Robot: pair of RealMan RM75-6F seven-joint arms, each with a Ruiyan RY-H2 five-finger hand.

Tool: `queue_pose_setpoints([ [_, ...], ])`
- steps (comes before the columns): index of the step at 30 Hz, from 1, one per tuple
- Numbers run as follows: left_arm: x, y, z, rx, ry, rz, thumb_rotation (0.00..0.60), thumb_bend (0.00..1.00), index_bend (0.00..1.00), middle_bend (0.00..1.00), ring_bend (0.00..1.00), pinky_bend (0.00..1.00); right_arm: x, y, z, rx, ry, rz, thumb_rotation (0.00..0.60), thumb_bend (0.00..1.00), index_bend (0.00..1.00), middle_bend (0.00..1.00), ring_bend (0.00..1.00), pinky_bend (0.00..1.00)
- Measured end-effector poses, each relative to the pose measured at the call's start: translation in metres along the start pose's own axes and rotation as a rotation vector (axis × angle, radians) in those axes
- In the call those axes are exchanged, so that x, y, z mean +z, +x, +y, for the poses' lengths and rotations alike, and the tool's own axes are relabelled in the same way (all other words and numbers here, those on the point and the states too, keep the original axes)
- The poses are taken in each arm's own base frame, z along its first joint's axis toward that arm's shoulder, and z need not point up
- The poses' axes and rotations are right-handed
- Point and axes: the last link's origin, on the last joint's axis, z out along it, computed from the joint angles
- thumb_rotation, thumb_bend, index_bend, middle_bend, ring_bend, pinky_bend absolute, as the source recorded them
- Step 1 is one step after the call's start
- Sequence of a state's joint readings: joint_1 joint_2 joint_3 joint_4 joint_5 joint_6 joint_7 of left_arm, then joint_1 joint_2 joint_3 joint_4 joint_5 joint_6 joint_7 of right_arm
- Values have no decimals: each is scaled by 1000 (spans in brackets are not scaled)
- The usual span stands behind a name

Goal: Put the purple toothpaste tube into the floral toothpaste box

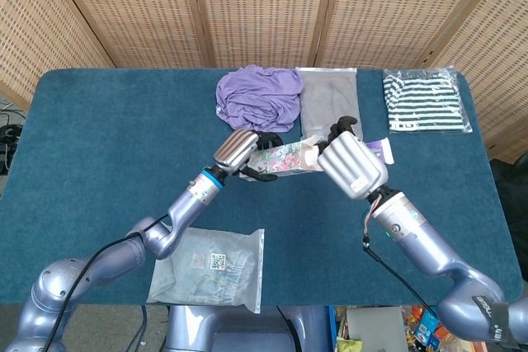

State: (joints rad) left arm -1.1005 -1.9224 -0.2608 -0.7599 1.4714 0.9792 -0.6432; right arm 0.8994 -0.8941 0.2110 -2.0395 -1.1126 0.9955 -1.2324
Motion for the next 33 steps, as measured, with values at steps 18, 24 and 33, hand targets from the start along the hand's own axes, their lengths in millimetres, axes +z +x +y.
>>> queue_pose_setpoints([
  [18, 4, 2, 12, -57, -12, -16, 600, 202, 573, 557, 501, 475, 2, 16, -16, -165, 47, 19, 600, 538, 568, 478, 454, 430],
  [24, 7, 5, 11, -145, 15, -7, 600, 238, 573, 557, 501, 475, -1, 20, -9, -222, 9, 54, 600, 69, 90, 92, 202, 250],
  [33, 9, 2, 13, -182, 8, -9, 600, 239, 573, 557, 501, 475, -9, 29, -4, -259, -40, 74, 600, 0, 0, 0, 0, 0],
])
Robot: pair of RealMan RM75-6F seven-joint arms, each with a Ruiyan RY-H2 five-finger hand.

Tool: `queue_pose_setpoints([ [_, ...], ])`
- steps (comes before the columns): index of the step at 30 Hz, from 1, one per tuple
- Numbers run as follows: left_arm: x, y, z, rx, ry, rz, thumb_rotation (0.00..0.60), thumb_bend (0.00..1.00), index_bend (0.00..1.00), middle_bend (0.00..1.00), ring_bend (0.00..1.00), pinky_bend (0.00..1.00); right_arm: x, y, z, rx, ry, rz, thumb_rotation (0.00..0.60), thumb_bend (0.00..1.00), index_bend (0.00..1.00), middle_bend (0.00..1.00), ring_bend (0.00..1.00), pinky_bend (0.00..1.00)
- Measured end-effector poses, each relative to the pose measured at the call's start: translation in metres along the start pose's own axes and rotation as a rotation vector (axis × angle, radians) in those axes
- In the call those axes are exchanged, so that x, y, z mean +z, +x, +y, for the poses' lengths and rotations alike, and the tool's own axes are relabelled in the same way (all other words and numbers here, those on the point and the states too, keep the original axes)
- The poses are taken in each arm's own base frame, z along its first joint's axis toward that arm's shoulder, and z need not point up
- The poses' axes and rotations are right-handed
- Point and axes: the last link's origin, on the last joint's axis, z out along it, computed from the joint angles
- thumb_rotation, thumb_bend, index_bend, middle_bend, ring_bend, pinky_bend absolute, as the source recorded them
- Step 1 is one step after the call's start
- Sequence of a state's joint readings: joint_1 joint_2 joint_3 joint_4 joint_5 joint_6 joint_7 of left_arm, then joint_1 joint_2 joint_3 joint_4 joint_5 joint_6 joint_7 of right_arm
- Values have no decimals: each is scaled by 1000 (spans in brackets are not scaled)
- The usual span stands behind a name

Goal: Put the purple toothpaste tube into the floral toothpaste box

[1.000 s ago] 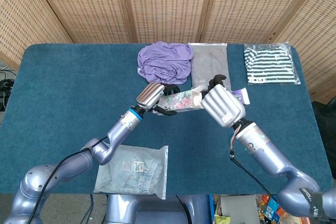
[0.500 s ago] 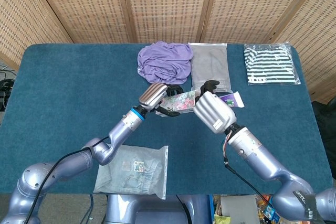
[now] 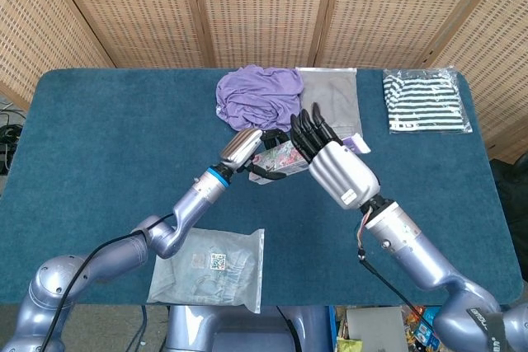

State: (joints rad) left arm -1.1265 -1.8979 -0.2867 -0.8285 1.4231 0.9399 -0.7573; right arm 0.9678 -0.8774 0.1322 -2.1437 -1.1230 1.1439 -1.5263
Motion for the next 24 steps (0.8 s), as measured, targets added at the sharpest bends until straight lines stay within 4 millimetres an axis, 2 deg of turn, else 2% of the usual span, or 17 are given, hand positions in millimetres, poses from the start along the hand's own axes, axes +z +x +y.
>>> queue_pose_setpoints([
  [5, -1, 0, 0, -29, -4, 7, 600, 239, 573, 557, 501, 475, -3, 5, 9, -12, -47, 31, 600, 0, 0, 0, 0, 0],
  [11, -2, 4, 2, -105, -25, 51, 600, 239, 574, 557, 501, 475, -13, -1, 42, 22, -186, 41, 600, 0, 0, 0, 0, 0],
  [14, -5, 6, 1, -131, -36, 69, 600, 239, 574, 557, 501, 475, -20, -15, 59, 55, -253, 12, 600, 0, 0, 0, 0, 0],
  [17, -9, 9, -3, -81, -36, 60, 600, 239, 574, 557, 501, 475, -29, -38, 73, 115, -314, -35, 600, 0, 0, 0, 0, 0],
  [20, -16, 15, -11, 29, -27, 35, 600, 239, 574, 557, 501, 475, -35, -60, 81, 191, -348, -70, 600, 0, 0, 0, 0, 0],
  [24, -38, 29, -30, 200, 2, 2, 600, 239, 574, 555, 501, 475, -47, -102, 88, 331, -385, -105, 600, 0, 0, 0, 0, 0],
])
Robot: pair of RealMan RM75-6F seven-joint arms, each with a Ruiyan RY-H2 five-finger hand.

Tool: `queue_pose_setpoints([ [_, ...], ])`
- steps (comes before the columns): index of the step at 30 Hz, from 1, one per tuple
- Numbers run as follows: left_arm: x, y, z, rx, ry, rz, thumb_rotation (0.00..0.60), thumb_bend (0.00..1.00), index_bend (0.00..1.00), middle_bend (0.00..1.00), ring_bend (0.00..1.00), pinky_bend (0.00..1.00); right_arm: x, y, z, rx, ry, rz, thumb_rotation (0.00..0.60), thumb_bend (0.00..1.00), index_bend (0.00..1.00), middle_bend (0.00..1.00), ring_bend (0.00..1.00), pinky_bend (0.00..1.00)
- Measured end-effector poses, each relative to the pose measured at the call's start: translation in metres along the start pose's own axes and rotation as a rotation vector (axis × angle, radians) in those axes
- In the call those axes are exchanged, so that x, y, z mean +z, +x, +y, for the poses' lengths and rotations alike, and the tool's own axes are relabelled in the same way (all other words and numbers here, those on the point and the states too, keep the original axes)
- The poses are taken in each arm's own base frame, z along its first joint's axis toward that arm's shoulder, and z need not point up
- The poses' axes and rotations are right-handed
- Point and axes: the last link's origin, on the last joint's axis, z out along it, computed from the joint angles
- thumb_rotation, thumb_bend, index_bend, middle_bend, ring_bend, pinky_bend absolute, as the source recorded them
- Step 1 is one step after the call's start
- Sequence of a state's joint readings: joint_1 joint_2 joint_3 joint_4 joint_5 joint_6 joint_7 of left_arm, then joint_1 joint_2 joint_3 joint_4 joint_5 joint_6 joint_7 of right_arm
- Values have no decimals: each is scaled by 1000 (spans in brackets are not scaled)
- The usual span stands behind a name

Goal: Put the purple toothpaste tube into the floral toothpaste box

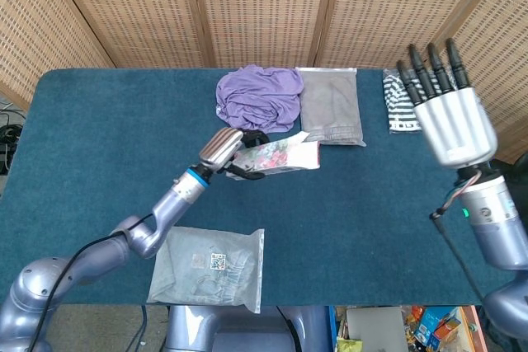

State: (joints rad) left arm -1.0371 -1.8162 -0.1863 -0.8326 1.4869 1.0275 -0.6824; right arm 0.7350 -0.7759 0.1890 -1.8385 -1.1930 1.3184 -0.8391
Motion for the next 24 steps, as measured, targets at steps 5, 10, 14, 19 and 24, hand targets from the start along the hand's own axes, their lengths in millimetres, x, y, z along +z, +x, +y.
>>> queue_pose_setpoints([
  [5, -31, 16, -26, 197, 46, -46, 600, 239, 574, 556, 501, 475, -10, -55, 19, 184, -40, -68, 600, 0, 0, 0, 0, 0],
  [10, -58, 24, -42, 316, 105, -126, 600, 239, 574, 556, 502, 475, -34, -112, 21, 359, -70, -132, 600, 0, 0, 0, 0, 0],
  [14, -71, 22, -49, 344, 157, -170, 600, 239, 574, 556, 501, 475, -59, -142, 3, 481, -61, -181, 600, 0, 0, 0, 0, 0],
  [19, -88, 11, -60, 365, 222, -212, 600, 239, 575, 501, 401, 446, -88, -157, -21, 605, -4, -204, 600, 0, 0, 0, 0, 0],
  [24, -99, 1, -65, 354, 260, -211, 600, 239, 335, 138, 77, 174, -110, -152, -38, 671, 38, -183, 600, 0, 0, 0, 0, 0],
])
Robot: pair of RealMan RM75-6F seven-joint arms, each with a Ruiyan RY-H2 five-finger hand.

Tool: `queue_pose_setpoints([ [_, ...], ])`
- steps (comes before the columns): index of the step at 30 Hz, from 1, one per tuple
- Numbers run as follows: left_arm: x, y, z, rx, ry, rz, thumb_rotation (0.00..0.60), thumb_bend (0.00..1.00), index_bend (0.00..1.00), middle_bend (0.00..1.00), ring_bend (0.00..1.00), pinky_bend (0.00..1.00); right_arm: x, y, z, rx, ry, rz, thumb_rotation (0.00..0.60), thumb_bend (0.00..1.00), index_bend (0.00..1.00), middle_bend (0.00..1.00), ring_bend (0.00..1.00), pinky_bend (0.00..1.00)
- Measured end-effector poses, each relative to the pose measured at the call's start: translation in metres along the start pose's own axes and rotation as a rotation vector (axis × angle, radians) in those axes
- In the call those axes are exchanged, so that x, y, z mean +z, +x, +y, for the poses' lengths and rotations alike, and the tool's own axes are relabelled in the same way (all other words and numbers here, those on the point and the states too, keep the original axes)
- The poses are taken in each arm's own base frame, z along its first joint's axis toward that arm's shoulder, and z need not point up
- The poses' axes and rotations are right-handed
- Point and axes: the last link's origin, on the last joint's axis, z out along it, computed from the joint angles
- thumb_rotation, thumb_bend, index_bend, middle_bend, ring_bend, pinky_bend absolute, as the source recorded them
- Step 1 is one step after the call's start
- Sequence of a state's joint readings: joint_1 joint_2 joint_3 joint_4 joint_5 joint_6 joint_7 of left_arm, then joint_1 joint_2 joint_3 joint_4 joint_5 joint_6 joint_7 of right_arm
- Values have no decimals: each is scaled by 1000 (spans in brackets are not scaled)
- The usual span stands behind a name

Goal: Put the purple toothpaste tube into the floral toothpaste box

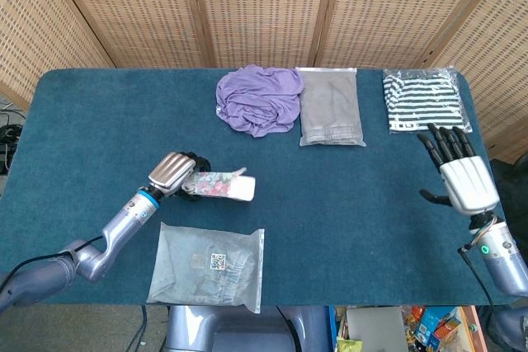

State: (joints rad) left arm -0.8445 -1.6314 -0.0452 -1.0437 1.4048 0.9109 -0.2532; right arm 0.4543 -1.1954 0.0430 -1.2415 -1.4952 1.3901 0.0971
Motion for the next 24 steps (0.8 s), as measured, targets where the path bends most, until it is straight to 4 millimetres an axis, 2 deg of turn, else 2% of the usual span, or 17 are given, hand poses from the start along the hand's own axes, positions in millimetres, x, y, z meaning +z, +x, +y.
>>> queue_pose_setpoints([
  [2, -1, -4, -1, -8, 13, -28, 600, 239, 95, 5, 0, 33, -6, -1, -4, 16, 6, 3, 600, 0, 0, 0, 0, 0],
  [3, -3, -7, -2, -14, 23, -50, 600, 239, 17, 0, 0, 1, -8, -1, -5, 23, 6, 4, 600, 0, 0, 0, 0, 0],
  [4, -4, -9, -2, -21, 30, -66, 600, 239, 0, 0, 0, 0, -10, -1, -6, 30, 6, 4, 600, 0, 0, 0, 0, 0],
  [8, -10, -8, 2, -60, 35, -76, 600, 239, 0, 0, 0, 0, -20, 0, -9, 55, -7, -2, 600, 0, 0, 0, 0, 0],
  [14, -33, 9, -1, -110, 40, -4, 600, 239, 0, 0, 0, 0, -42, 2, -15, 125, -44, -26, 600, 0, 0, 0, 0, 0],
  [20, -89, 33, -14, -100, 114, 91, 600, 195, 0, 0, 0, 0, -77, 12, -27, 142, -86, -19, 600, 0, 0, 0, 0, 0],
  [24, -139, 49, -26, 3, 231, 168, 600, 185, 0, 0, 0, 0, -95, 19, -31, 140, -99, 7, 600, 0, 0, 0, 0, 0],
])
